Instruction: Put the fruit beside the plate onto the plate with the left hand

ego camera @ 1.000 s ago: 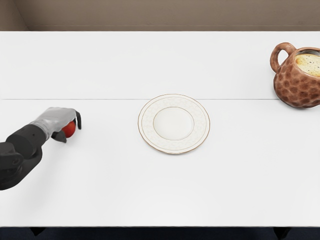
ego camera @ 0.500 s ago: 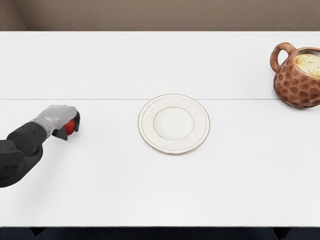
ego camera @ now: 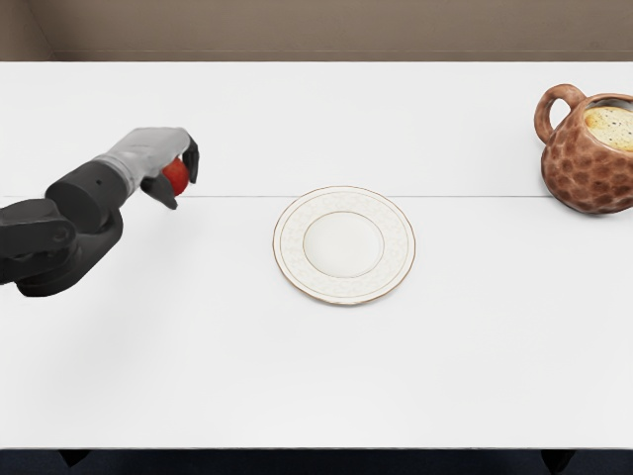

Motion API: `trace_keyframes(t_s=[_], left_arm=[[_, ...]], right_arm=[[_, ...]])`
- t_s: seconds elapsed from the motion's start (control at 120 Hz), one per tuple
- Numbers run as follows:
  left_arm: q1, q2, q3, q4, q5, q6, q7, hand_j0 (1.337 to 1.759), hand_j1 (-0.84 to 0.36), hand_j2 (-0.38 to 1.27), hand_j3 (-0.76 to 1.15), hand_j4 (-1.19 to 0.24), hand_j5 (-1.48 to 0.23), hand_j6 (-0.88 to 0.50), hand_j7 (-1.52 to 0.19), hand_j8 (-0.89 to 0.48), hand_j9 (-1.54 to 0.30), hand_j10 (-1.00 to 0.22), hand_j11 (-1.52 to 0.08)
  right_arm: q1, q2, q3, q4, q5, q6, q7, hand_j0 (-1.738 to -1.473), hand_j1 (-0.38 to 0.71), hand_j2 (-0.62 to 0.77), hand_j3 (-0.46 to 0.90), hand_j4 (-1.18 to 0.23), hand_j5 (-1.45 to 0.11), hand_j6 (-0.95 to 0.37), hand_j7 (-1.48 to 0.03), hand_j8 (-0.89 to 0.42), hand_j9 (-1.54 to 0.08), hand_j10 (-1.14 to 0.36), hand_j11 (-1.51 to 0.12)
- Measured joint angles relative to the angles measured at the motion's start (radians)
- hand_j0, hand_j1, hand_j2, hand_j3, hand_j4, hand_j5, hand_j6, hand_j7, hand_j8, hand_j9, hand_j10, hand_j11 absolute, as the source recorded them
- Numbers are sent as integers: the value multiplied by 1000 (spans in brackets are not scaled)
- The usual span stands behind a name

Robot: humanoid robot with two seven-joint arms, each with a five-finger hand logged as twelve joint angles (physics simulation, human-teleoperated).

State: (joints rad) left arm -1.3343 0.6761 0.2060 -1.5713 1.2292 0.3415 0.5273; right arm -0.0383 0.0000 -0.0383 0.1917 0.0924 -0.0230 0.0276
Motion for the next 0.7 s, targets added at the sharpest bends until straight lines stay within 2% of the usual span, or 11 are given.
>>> trace_keyframes(t_s=[0.067, 0.158, 0.392, 0.567, 0.642, 0.7], left_arm=[[-23, -45, -8, -1, -30, 0, 0, 1639, -245, 333, 2, -840, -1198, -436, -1203, -345, -1211, -522, -1209], [-49, -105, -13, -2, -63, -2, 1, 1640, -226, 286, 1, -838, -1205, -438, -1204, -345, -1212, -527, -1204], [-65, -253, -17, 0, -92, -4, 2, 1642, -225, 303, 0, -831, -1223, -451, -1218, -339, -1211, -545, -1195], [-71, -346, -14, 3, -101, -7, 3, 1645, -160, 206, 0, -815, -1262, -463, -1229, -356, -1198, -580, -1174], [-64, -389, -11, 7, -101, -8, 2, 1646, -236, 293, 0, -809, -1275, -439, -1226, -347, -1190, -551, -1176], [-62, -412, -4, 10, -98, -8, 2, 1646, -240, 308, 0, -809, -1275, -426, -1230, -333, -1188, -525, -1174]], right_arm=[[0, 0, 0, 0, 0, 0, 0, -1658, -312, -6, 0, -31, -40, -31, -40, -31, -40, -31, -40], [0, 0, 0, 0, 0, 0, 0, -1658, -312, -6, 0, -31, -40, -31, -40, -31, -40, -31, -40], [0, 0, 0, 0, 0, 0, 0, -1658, -312, -6, 0, -31, -40, -31, -40, -31, -40, -31, -40], [0, 0, 0, 0, 0, 0, 0, -1658, -312, -6, 0, -31, -40, -31, -40, -31, -40, -31, -40], [0, 0, 0, 0, 0, 0, 0, -1658, -312, -6, 0, -31, -40, -31, -40, -31, -40, -31, -40], [0, 0, 0, 0, 0, 0, 0, -1658, -312, -6, 0, -31, -40, -31, -40, -31, -40, -31, -40]])
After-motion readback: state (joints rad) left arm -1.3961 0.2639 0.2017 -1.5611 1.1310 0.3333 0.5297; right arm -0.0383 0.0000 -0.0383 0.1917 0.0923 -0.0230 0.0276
